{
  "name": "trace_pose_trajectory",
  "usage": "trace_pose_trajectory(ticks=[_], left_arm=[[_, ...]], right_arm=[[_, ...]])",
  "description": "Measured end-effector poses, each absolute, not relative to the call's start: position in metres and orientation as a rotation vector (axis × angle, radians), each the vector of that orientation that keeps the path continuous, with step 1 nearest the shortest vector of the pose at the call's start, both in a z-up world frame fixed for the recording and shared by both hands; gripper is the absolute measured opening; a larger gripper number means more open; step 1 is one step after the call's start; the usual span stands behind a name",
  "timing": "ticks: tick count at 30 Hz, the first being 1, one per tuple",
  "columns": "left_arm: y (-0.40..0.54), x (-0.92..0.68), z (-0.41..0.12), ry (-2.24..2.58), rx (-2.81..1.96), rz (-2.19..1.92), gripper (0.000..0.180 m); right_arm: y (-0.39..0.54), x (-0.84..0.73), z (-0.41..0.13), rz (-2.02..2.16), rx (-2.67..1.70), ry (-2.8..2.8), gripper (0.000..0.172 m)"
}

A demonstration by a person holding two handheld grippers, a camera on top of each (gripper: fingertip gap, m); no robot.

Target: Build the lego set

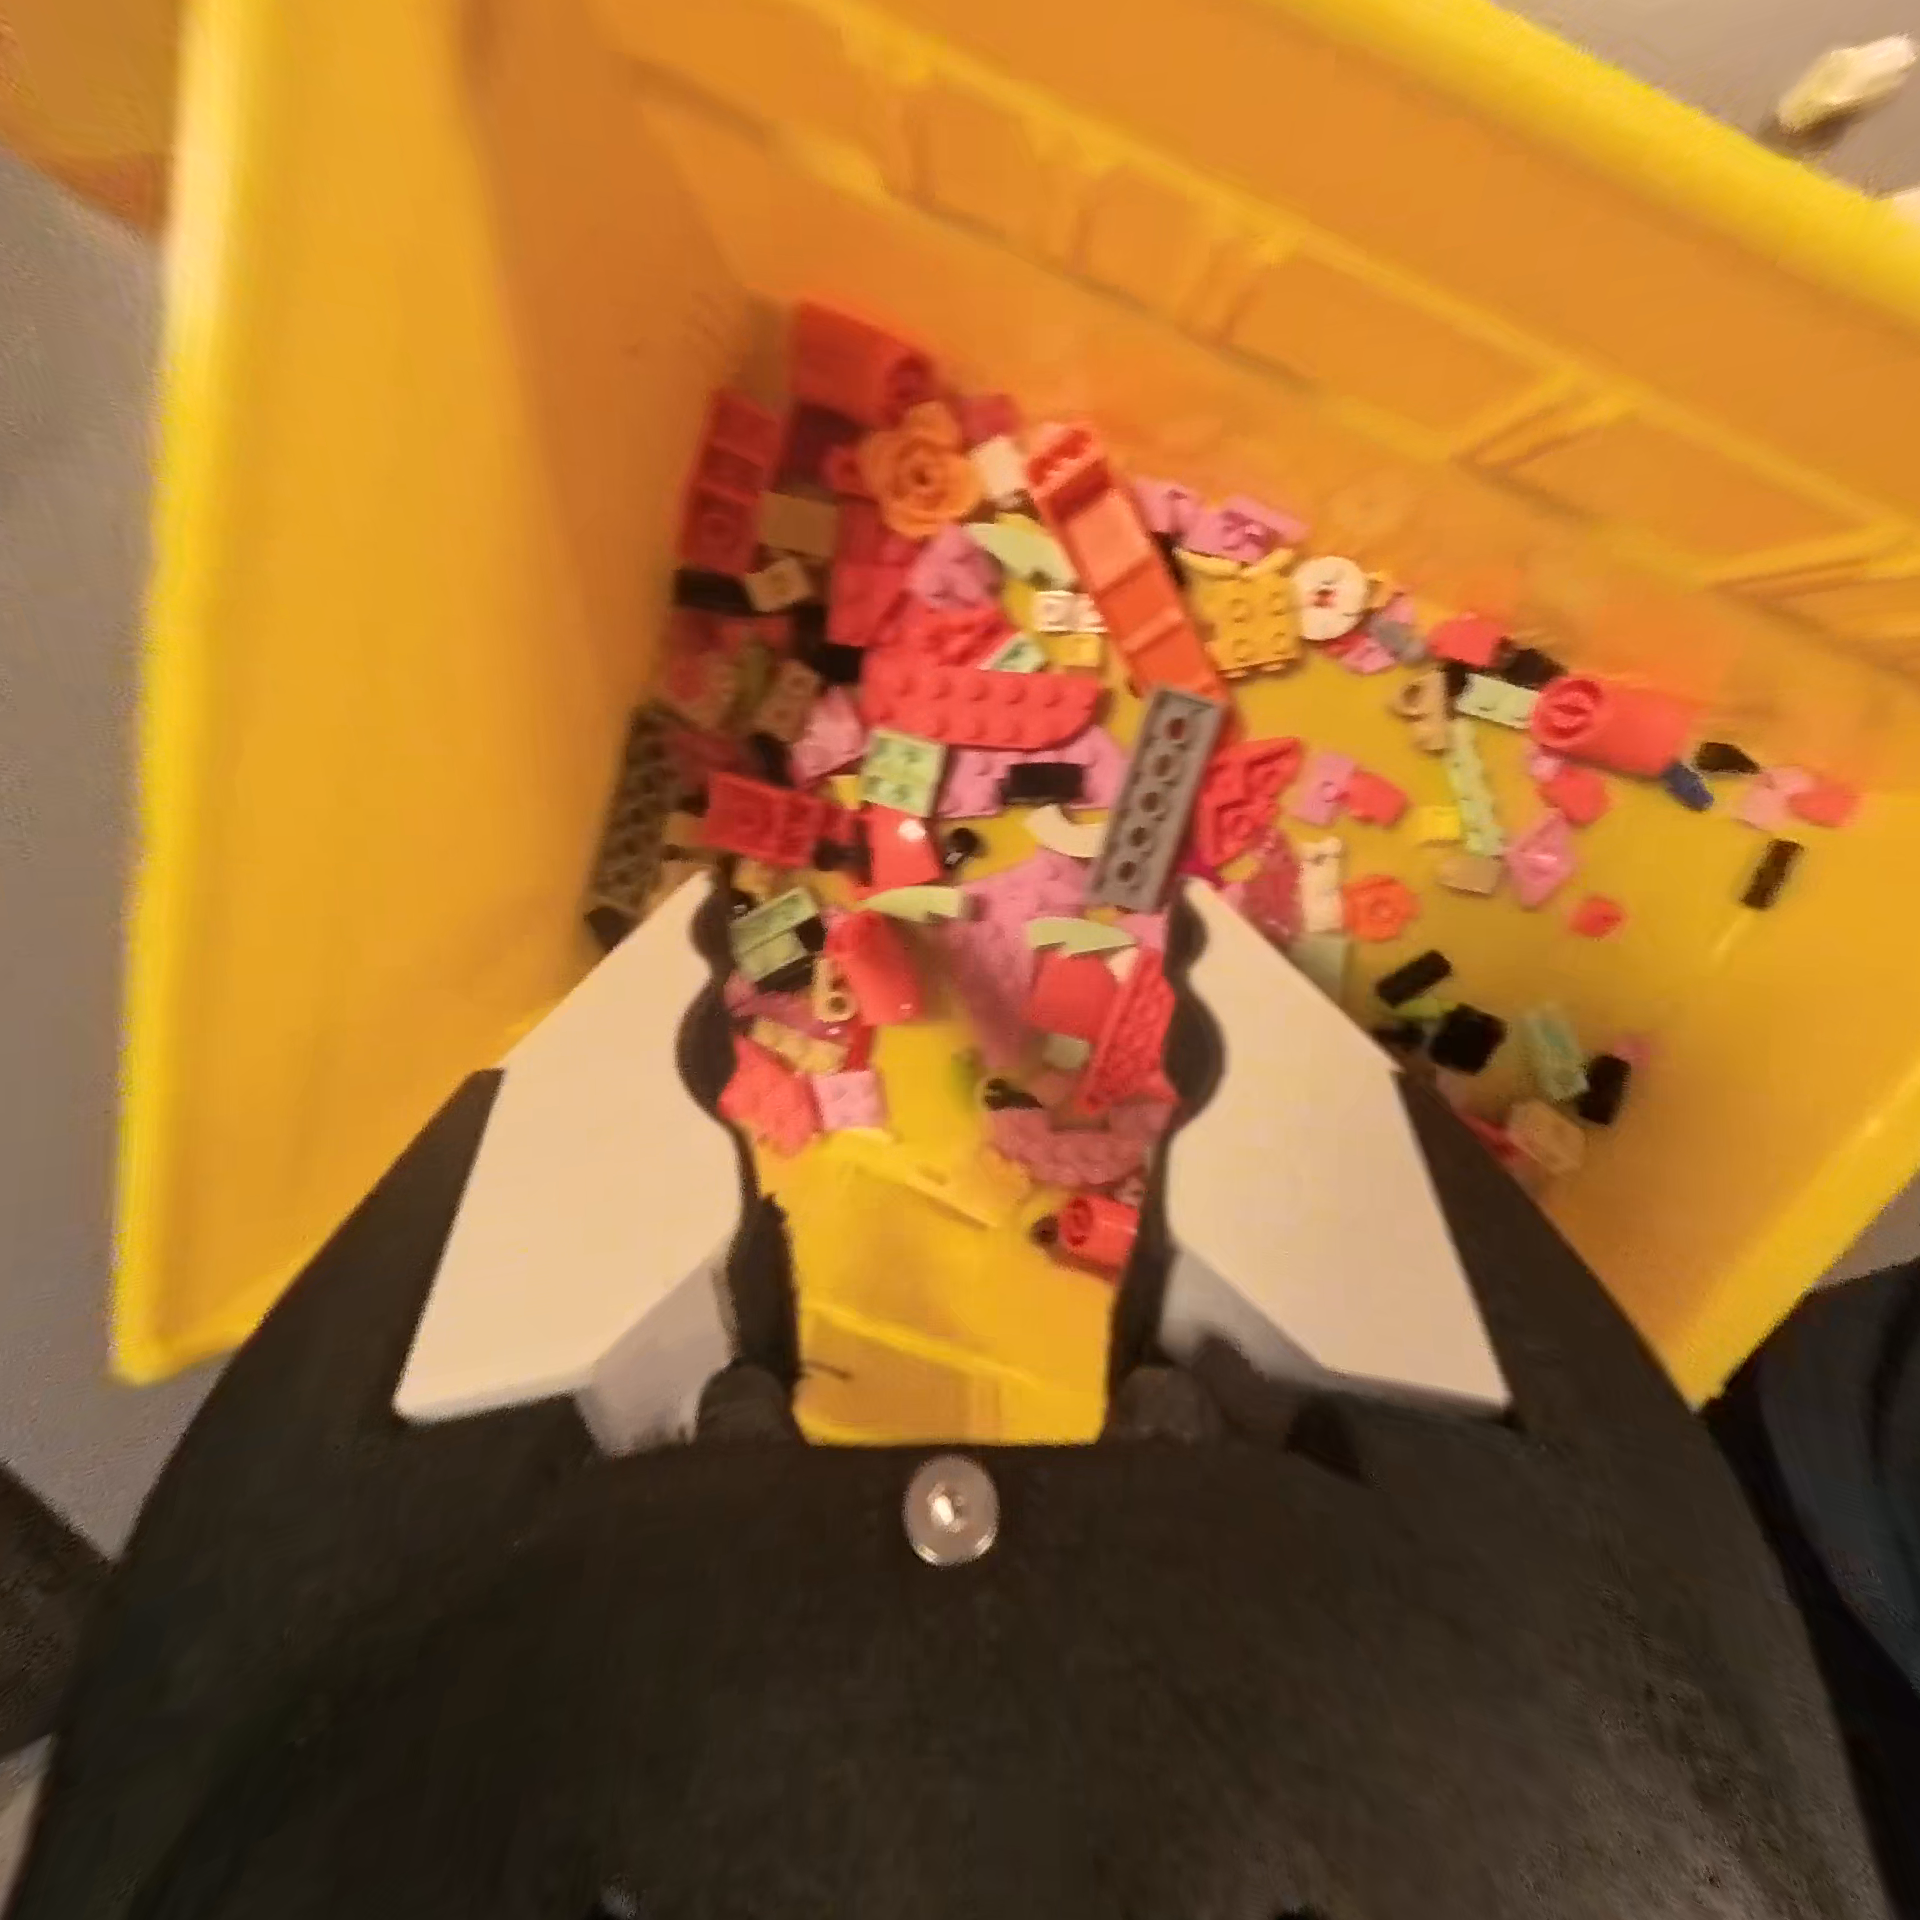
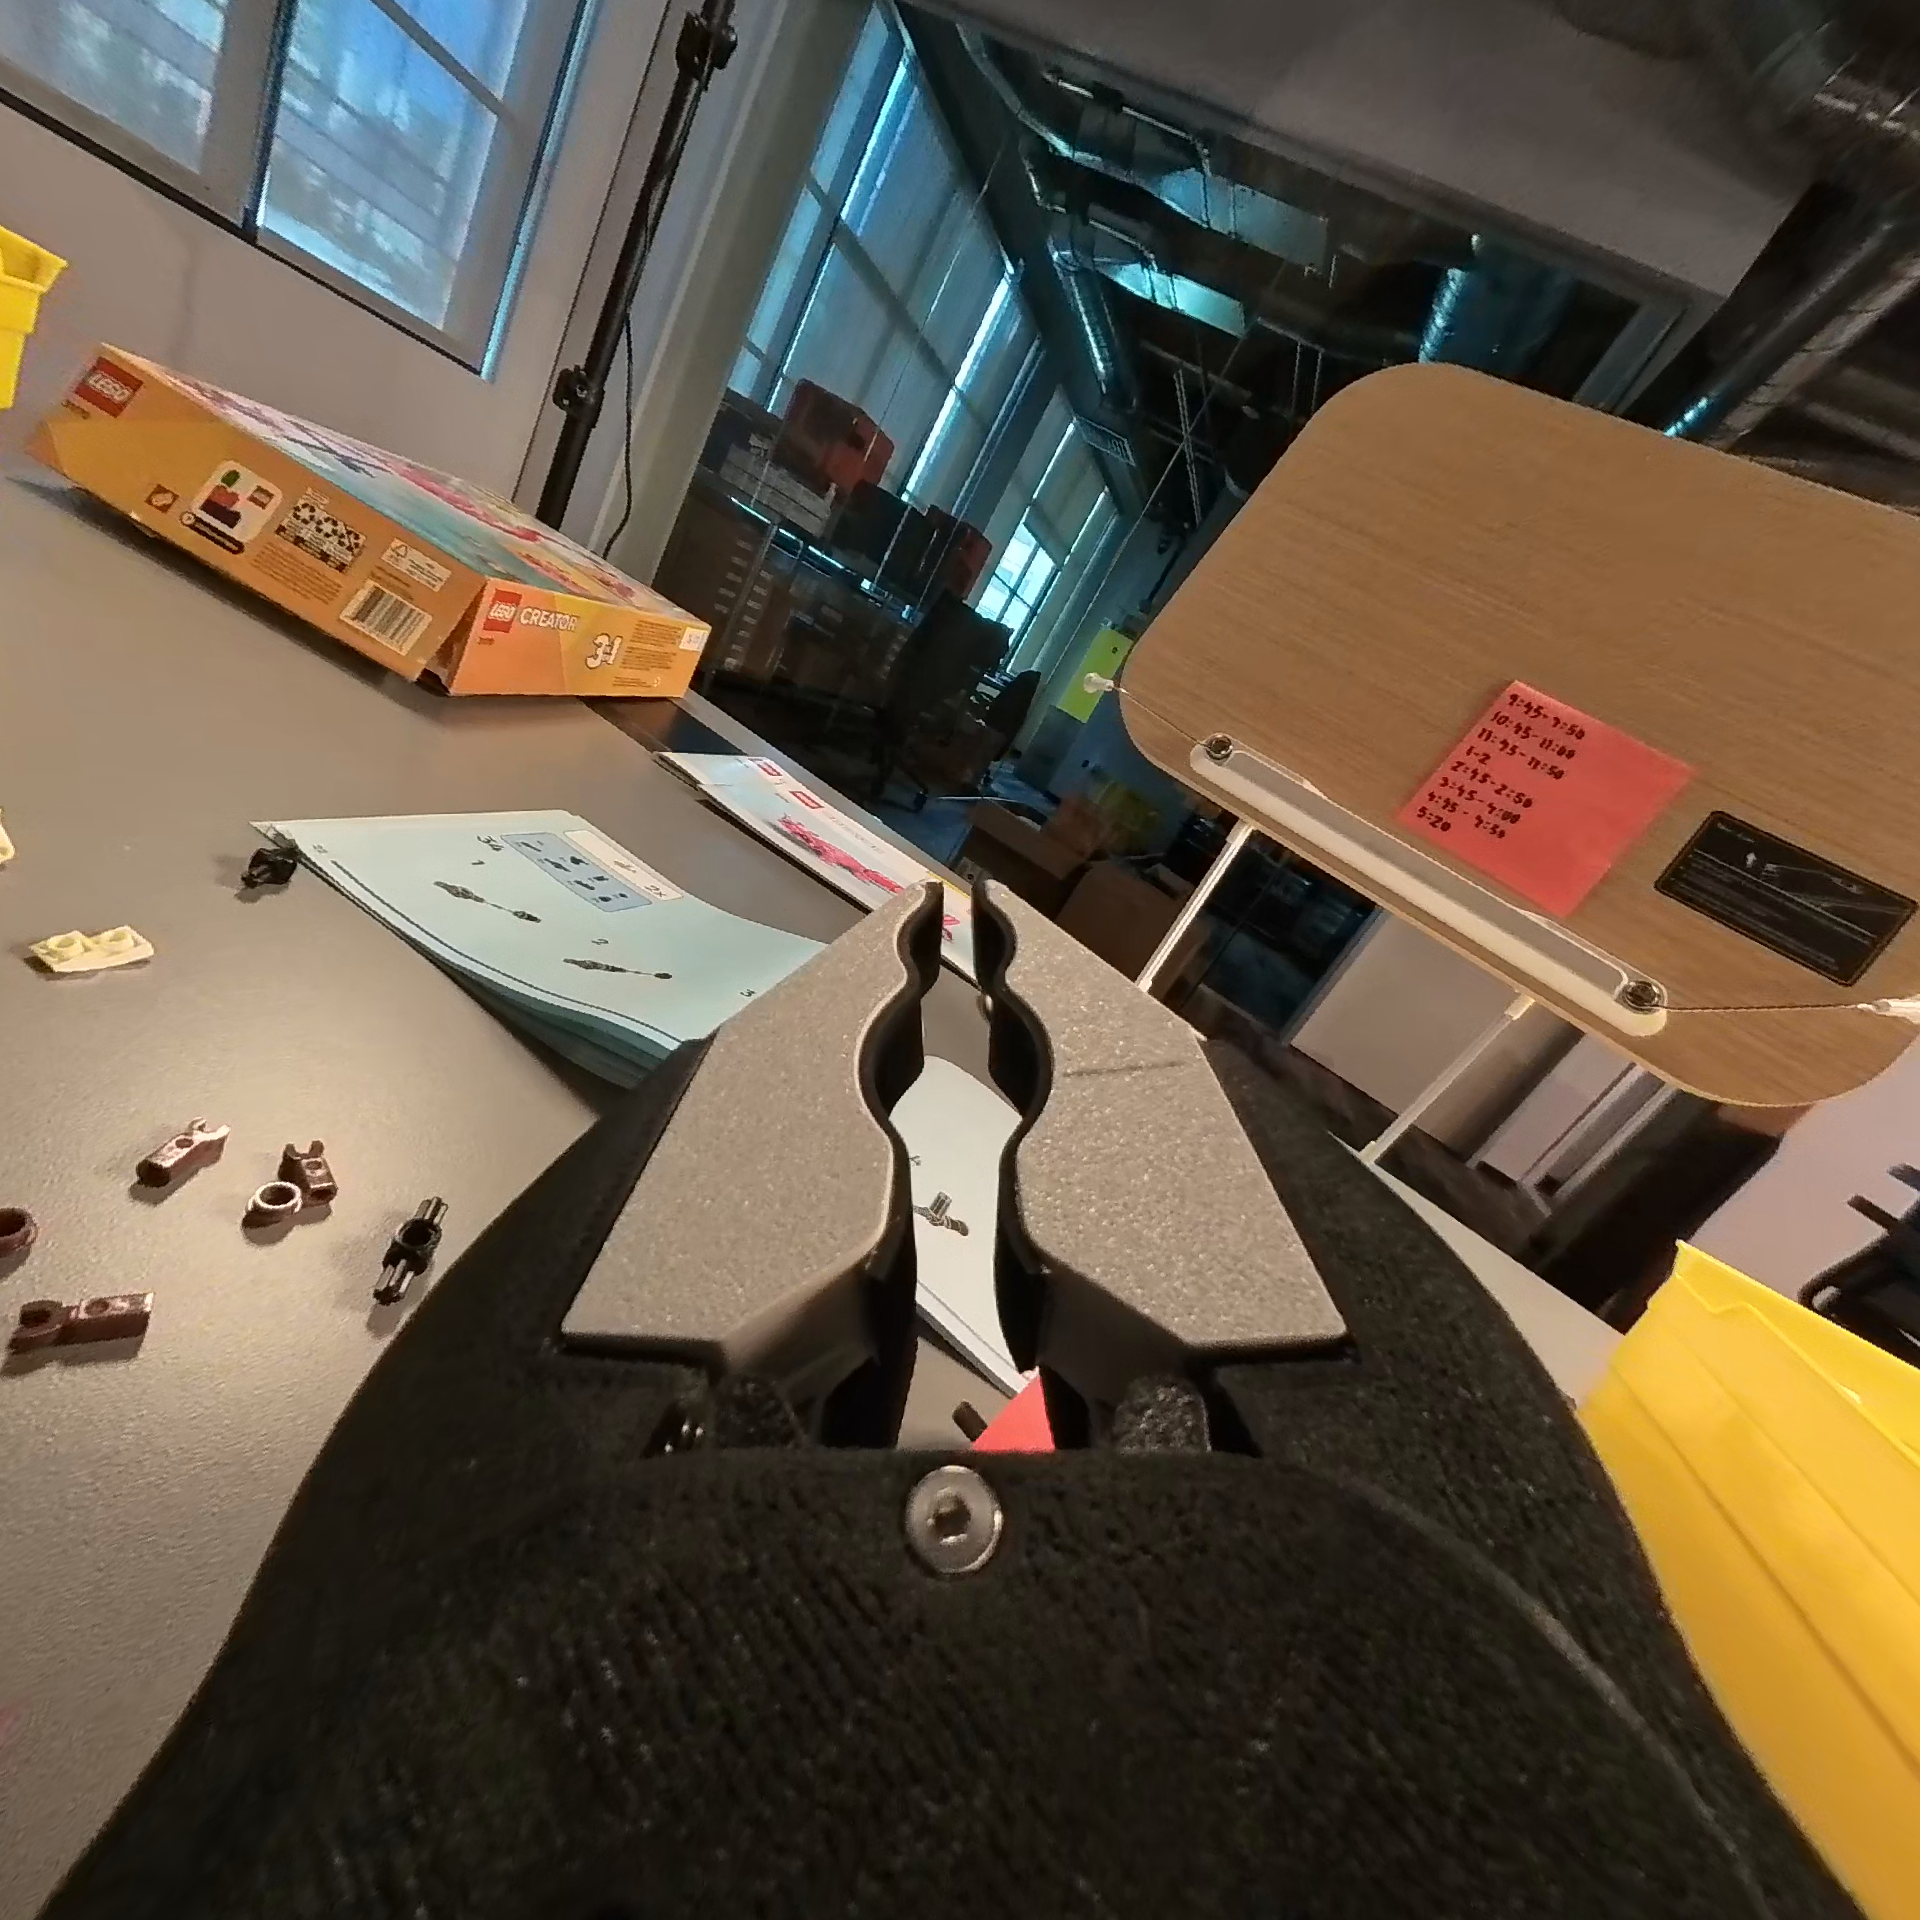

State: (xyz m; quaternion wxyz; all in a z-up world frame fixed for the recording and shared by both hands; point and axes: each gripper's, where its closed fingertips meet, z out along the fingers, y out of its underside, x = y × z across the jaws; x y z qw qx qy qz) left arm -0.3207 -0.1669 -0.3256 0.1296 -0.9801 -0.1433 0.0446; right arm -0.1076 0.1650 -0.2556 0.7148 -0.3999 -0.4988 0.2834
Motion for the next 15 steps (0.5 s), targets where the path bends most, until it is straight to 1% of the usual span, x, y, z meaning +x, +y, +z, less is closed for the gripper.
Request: trace_pose_trajectory(ticks=[2, 3, 5, 7, 8, 15], left_arm=[[-0.165, -0.33, -0.317, -0.446, -2.813, 0.128, 0.056], [-0.161, -0.329, -0.314, -0.447, -2.792, 0.065, 0.045], [-0.155, -0.327, -0.312, -0.448, -2.776, -0.047, 0.017], [-0.157, -0.342, -0.315, -0.462, -2.809, 0.02, 0.003], [-0.16, -0.351, -0.318, -0.461, -2.835, 0.074, 0.0], [-0.171, -0.388, -0.347, -0.443, -3.004, 0.262, 0.0]], right_arm=[[0.165, -0.107, -0.256, 0.631, -0.885, -1.106, 0.003], [0.164, -0.108, -0.256, 0.632, -0.885, -1.107, 0.003], [0.163, -0.108, -0.256, 0.638, -0.882, -1.111, 0.002], [0.162, -0.108, -0.256, 0.644, -0.879, -1.114, 0.001], [0.161, -0.108, -0.255, 0.648, -0.878, -1.116, 0.0], [0.16, -0.107, -0.254, 0.669, -0.875, -1.11, 0.0]])
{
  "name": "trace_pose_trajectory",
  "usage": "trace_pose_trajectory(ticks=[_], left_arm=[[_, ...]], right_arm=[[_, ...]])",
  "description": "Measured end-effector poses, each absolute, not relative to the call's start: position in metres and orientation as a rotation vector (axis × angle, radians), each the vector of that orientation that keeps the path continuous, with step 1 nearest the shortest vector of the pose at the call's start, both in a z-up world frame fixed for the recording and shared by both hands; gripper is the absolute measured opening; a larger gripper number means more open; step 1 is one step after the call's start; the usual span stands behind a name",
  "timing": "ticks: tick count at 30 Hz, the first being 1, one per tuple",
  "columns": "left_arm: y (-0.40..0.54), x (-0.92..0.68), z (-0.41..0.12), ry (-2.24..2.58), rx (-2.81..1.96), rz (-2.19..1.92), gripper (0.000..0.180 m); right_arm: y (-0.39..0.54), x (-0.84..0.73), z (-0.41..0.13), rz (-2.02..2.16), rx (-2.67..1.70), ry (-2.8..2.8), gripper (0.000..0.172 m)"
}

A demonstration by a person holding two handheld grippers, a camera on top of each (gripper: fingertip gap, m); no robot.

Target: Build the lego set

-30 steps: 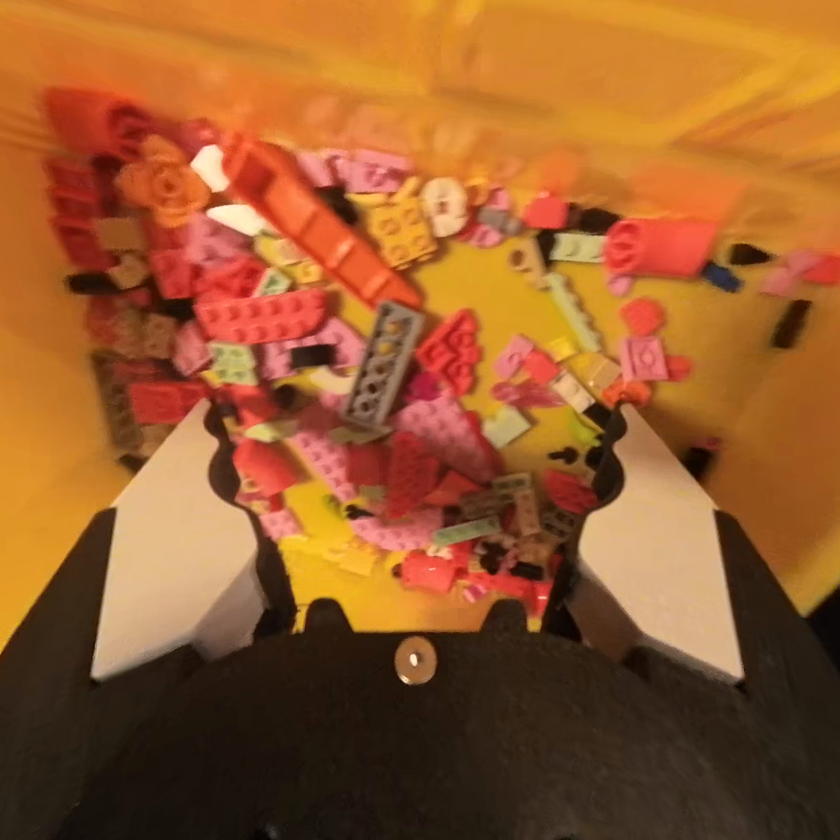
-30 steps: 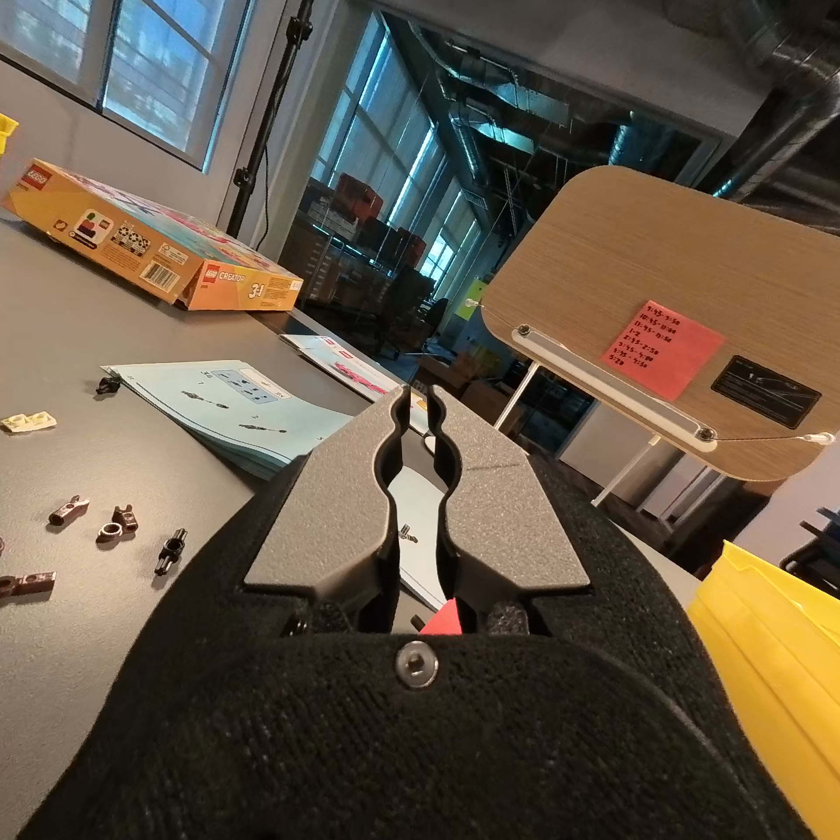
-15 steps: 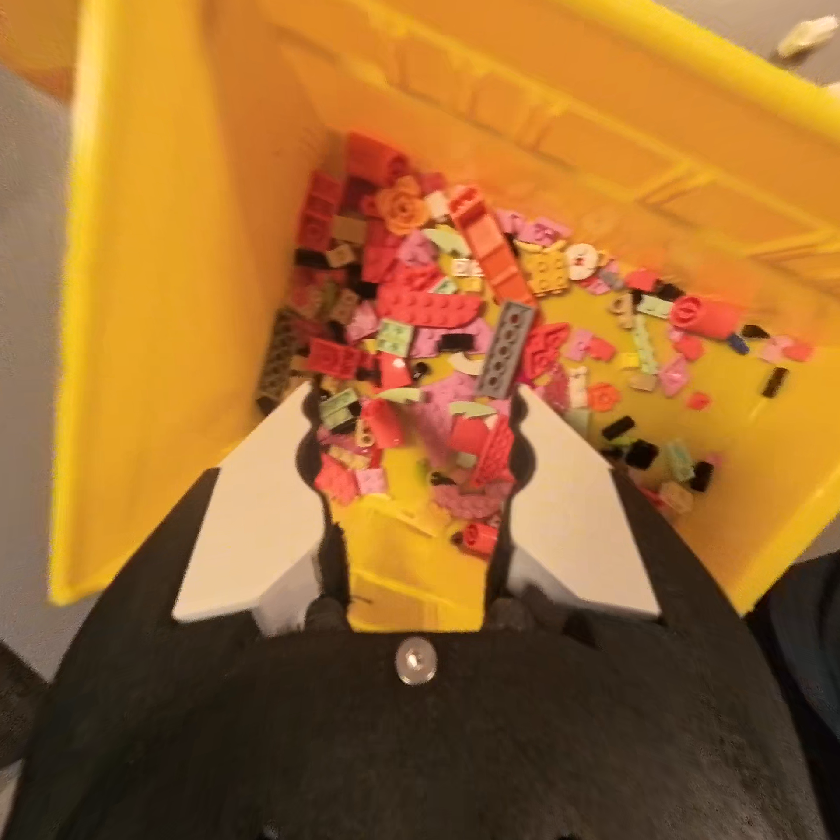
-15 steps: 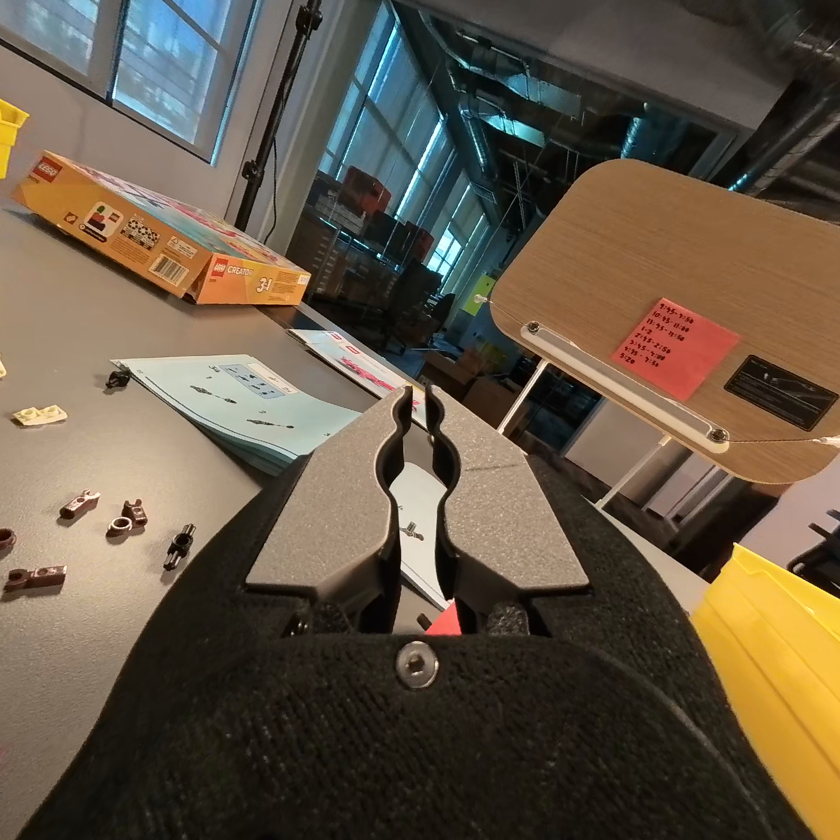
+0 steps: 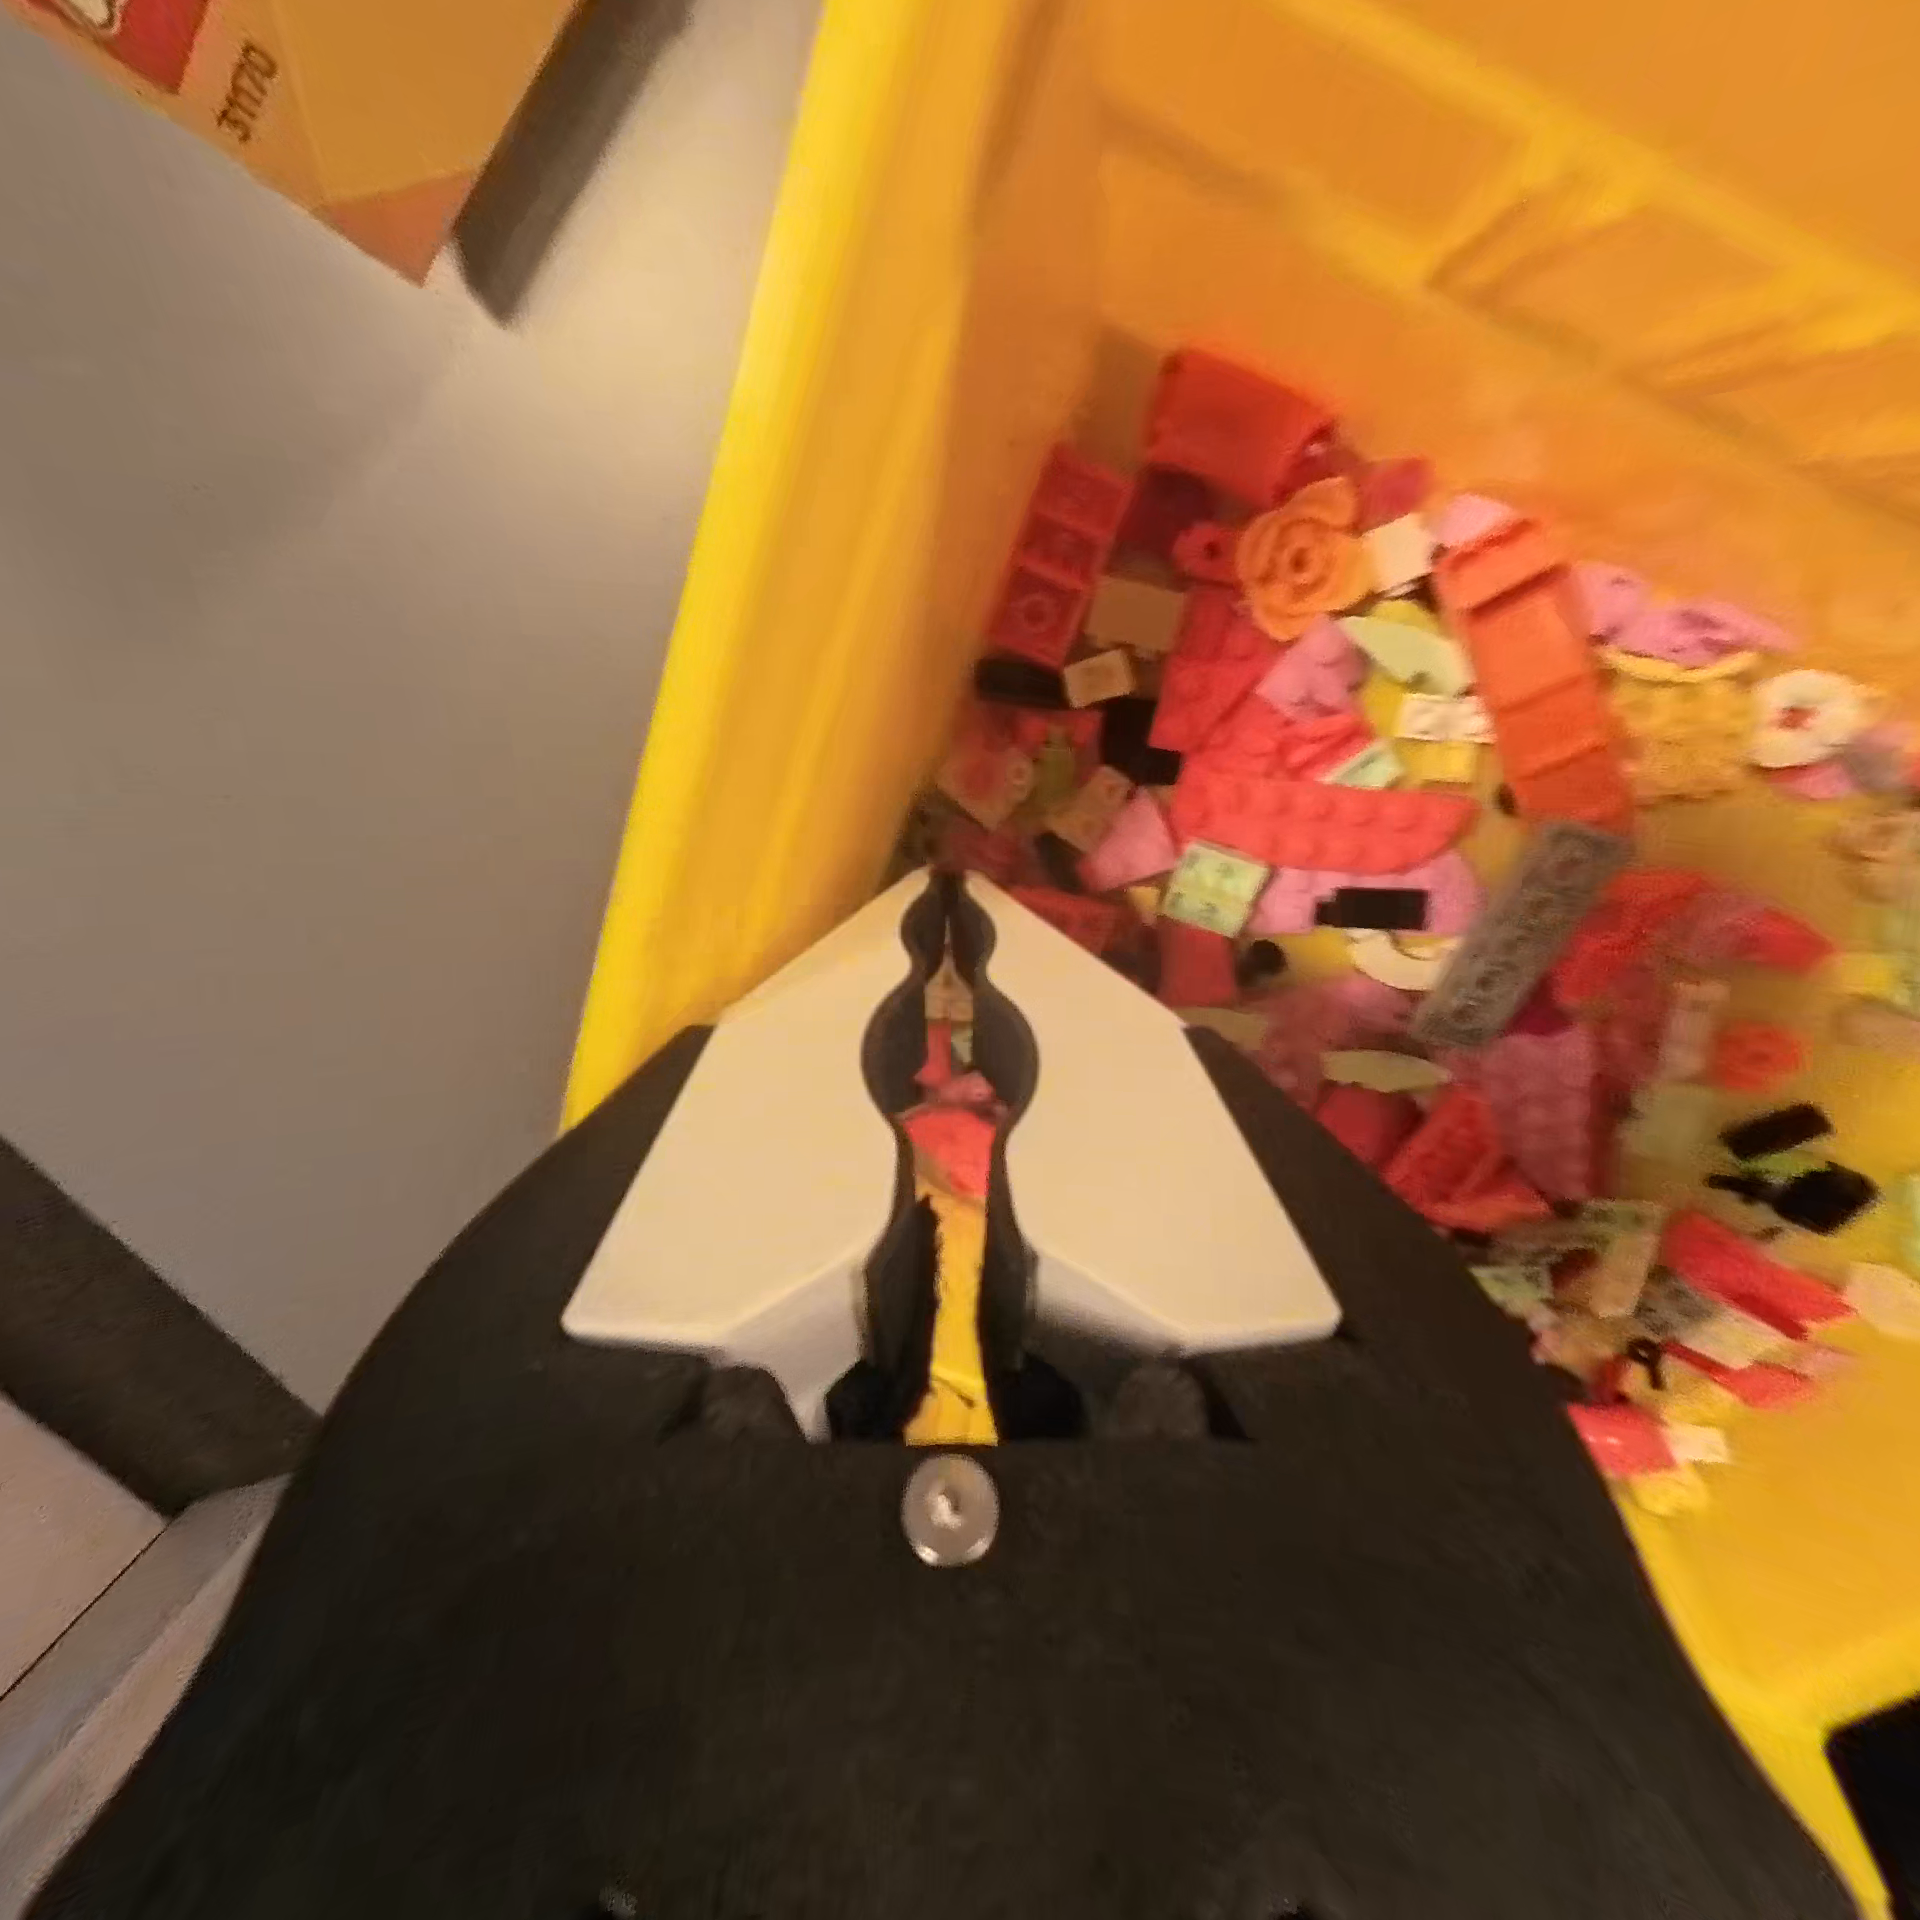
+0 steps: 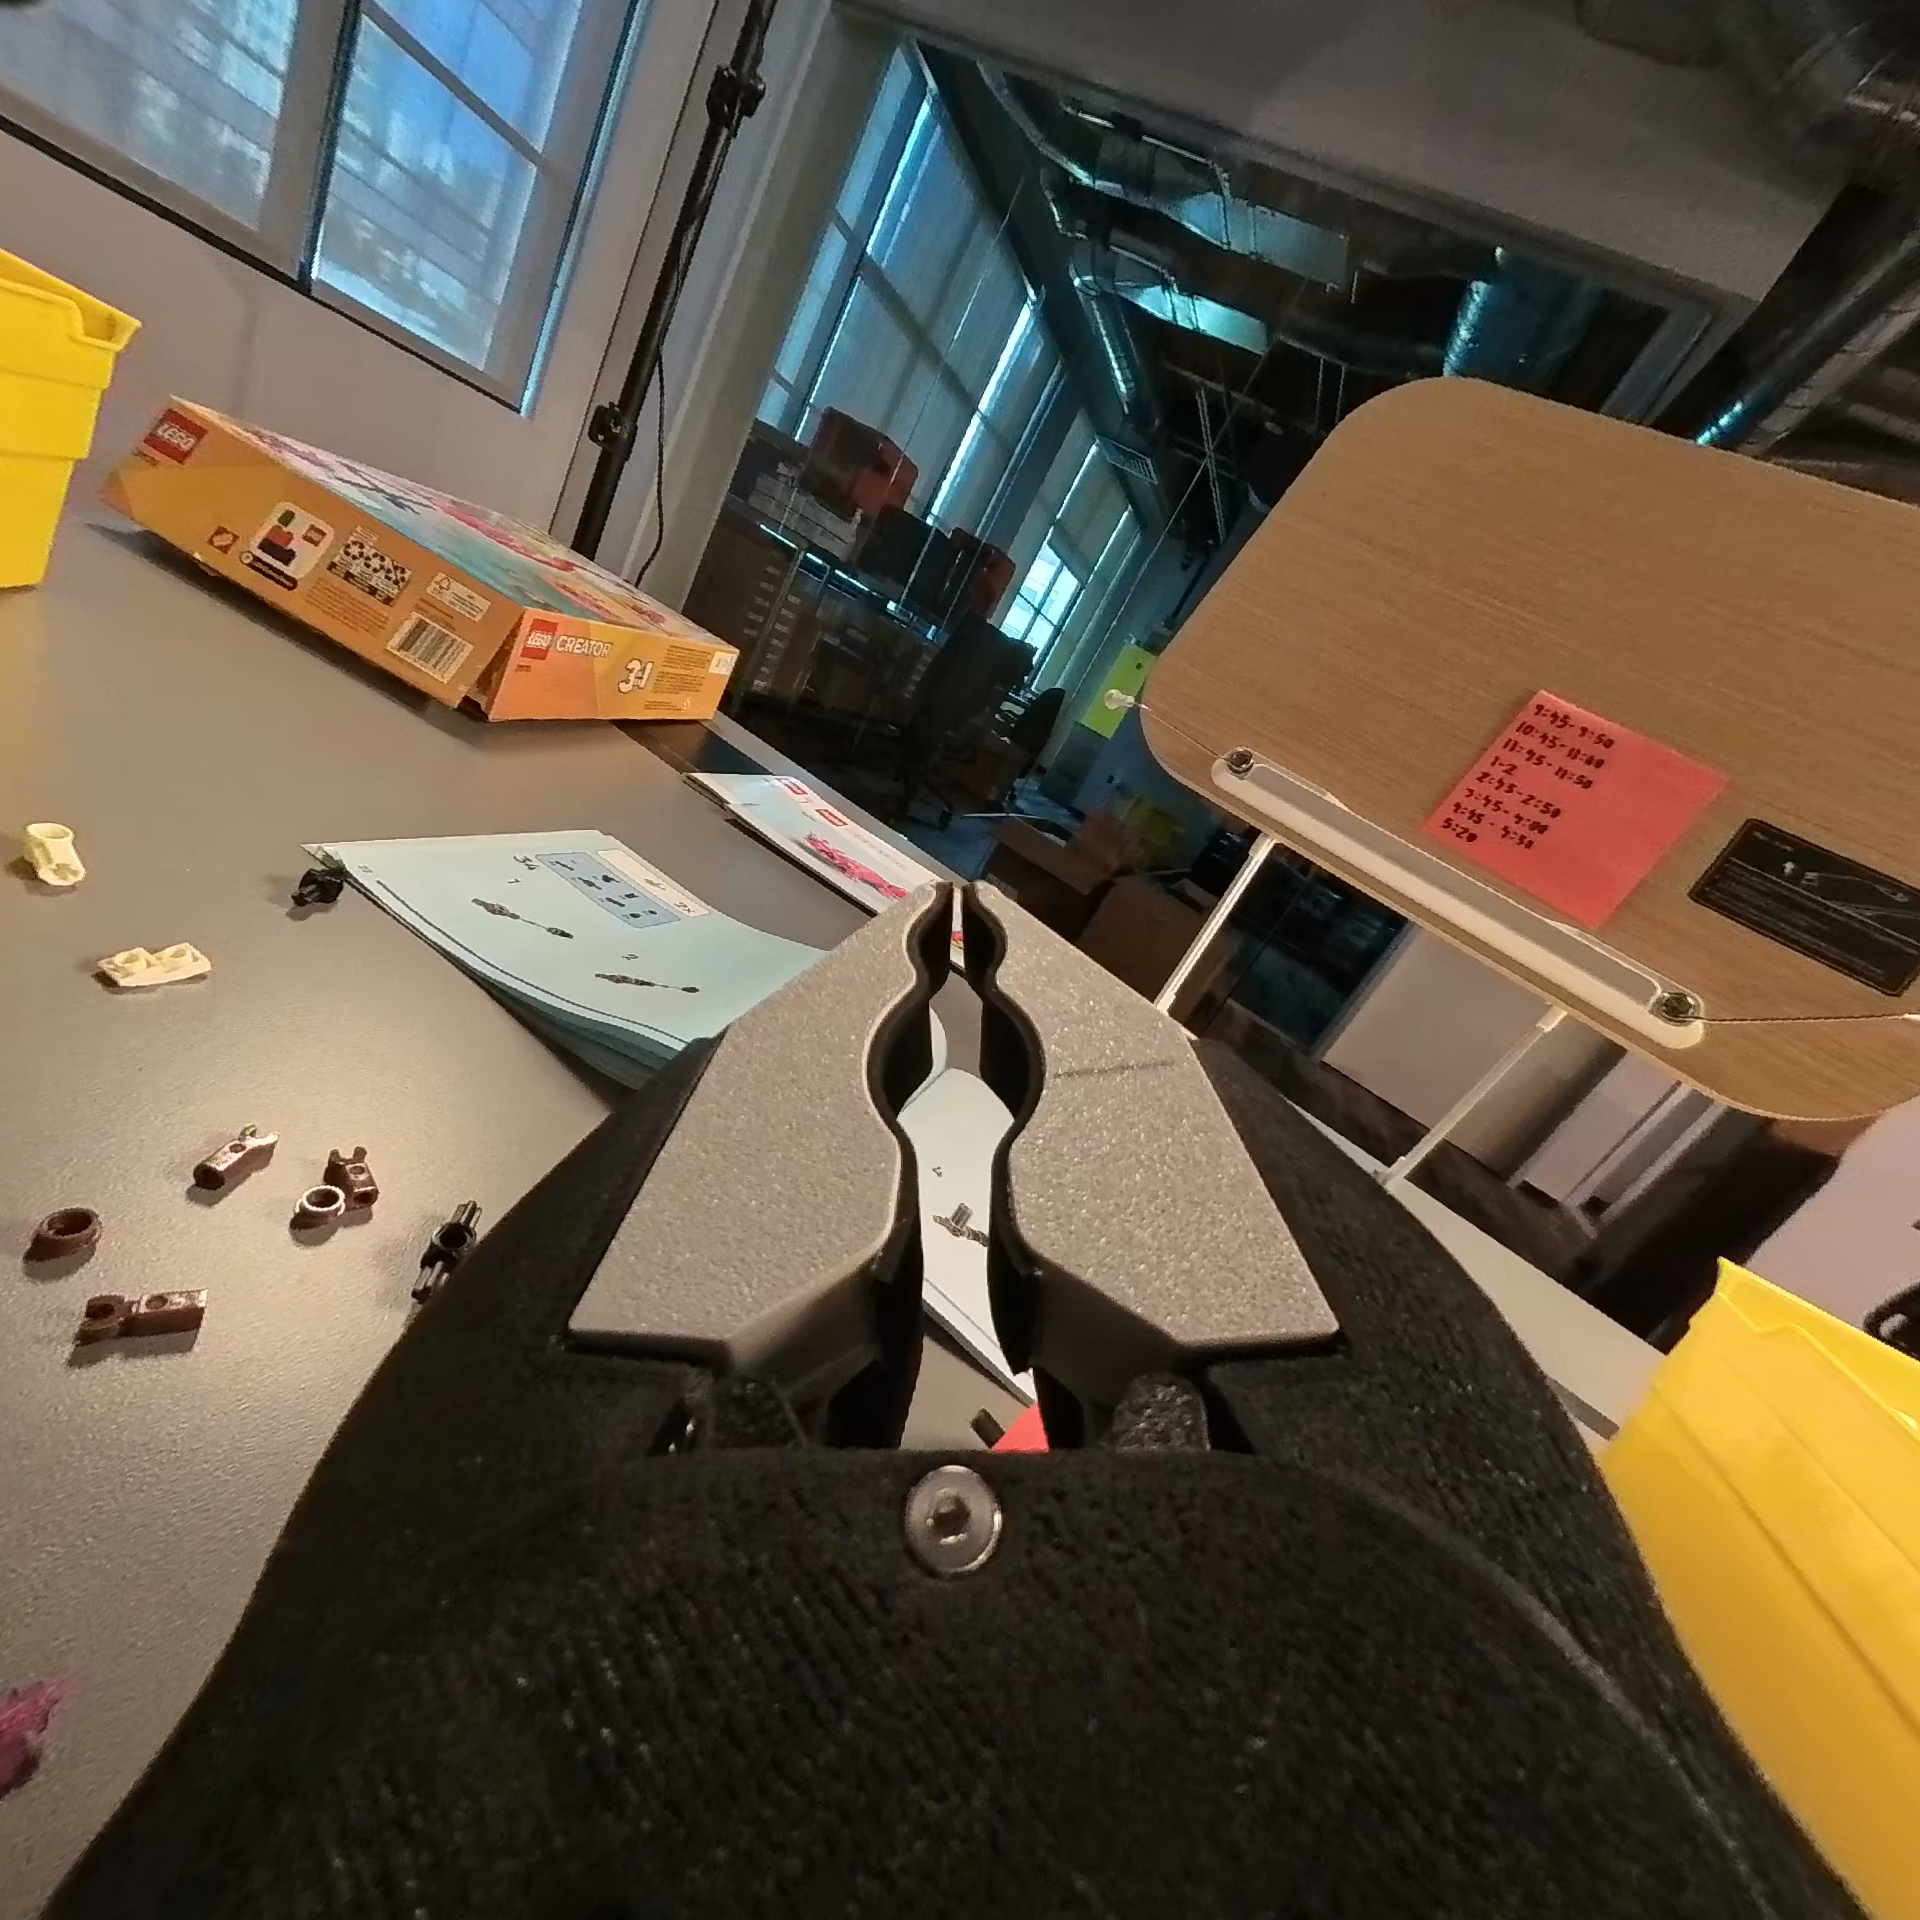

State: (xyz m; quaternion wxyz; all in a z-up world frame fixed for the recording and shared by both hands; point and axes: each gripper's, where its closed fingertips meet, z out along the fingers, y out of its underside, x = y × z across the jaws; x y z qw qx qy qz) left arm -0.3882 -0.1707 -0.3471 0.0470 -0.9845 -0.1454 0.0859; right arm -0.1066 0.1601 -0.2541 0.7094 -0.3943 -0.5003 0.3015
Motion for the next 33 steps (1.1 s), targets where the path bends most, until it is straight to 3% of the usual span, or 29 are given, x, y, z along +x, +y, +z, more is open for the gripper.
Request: trace_pose_trajectory(ticks=[8, 14, 21, 31, 33], left_arm=[[-0.18, -0.385, -0.362, -0.333, -3.099, 0.355, 0.0], [-0.19, -0.334, -0.36, -0.375, -3.163, -0.106, 0.0], [-0.227, -0.387, -0.336, -0.523, -3.256, 0.373, 0.0], [-0.242, -0.369, -0.367, -0.508, -3.366, 0.144, 0.0], [-0.23, -0.342, -0.366, -0.516, -3.311, -0.152, 0.0]], right_arm=[[0.159, -0.105, -0.252, 0.7, -0.873, -1.099, 0.0], [0.158, -0.104, -0.251, 0.724, -0.873, -1.096, 0.0], [0.157, -0.105, -0.251, 0.738, -0.875, -1.099, 0.0], [0.158, -0.105, -0.251, 0.741, -0.877, -1.096, 0.0], [0.157, -0.105, -0.251, 0.742, -0.876, -1.097, 0.0]])
